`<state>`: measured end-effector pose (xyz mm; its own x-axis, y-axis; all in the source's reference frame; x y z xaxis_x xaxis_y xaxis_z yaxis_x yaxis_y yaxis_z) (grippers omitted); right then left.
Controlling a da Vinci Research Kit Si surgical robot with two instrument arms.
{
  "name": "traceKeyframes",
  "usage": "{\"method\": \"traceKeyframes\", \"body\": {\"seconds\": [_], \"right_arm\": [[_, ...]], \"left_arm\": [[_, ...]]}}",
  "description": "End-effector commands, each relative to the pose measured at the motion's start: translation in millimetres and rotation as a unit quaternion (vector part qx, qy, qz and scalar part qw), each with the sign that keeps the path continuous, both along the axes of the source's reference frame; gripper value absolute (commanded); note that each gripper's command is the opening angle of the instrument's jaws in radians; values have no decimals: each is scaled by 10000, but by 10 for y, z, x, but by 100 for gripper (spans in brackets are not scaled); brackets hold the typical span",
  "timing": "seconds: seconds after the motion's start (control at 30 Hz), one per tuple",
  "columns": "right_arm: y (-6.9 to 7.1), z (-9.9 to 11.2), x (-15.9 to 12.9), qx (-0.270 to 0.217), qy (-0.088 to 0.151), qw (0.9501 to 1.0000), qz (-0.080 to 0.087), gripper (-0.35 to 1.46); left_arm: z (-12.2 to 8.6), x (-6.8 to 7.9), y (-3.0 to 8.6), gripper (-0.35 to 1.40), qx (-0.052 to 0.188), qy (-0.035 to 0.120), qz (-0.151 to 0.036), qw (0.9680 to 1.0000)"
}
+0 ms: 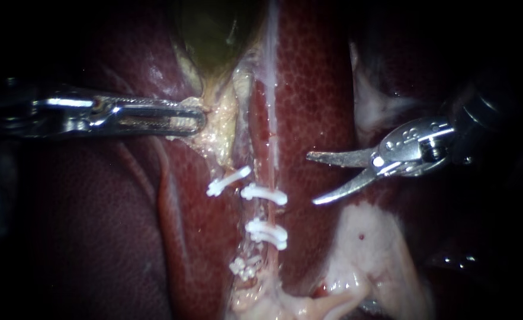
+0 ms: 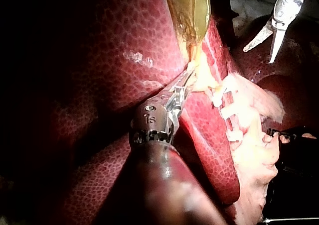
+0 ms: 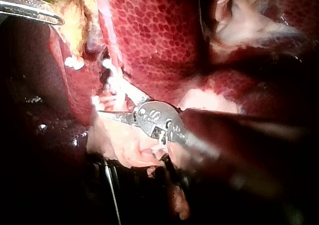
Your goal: Go to the cutting position right tube
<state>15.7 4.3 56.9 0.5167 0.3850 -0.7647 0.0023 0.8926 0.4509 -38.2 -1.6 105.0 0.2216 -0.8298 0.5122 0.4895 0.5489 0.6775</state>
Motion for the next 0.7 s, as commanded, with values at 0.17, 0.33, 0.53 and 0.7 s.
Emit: {"method": "traceKeyframes", "body": {"seconds": [0.17, 0.33, 0.53, 0.7], "right_arm": [[0, 1, 0, -2, -1, 10000, 2, 145], [0, 2, 0, -5, -2, 10000, 3, 145], [-1, 4, 0, -8, -3, 10000, 5, 145], [0, 5, 1, -9, -7, 10000, 10, 145]], "left_arm": [[0, 0, 0, -35, -1, 1, -1, 10000], [-4, 5, 4, -35, 15, -14, 15, 10000], [-23, 22, 21, -35, 64, 11, 1, 10000], [-45, 39, 36, -35, 43, -42, -155, 9999]]}}
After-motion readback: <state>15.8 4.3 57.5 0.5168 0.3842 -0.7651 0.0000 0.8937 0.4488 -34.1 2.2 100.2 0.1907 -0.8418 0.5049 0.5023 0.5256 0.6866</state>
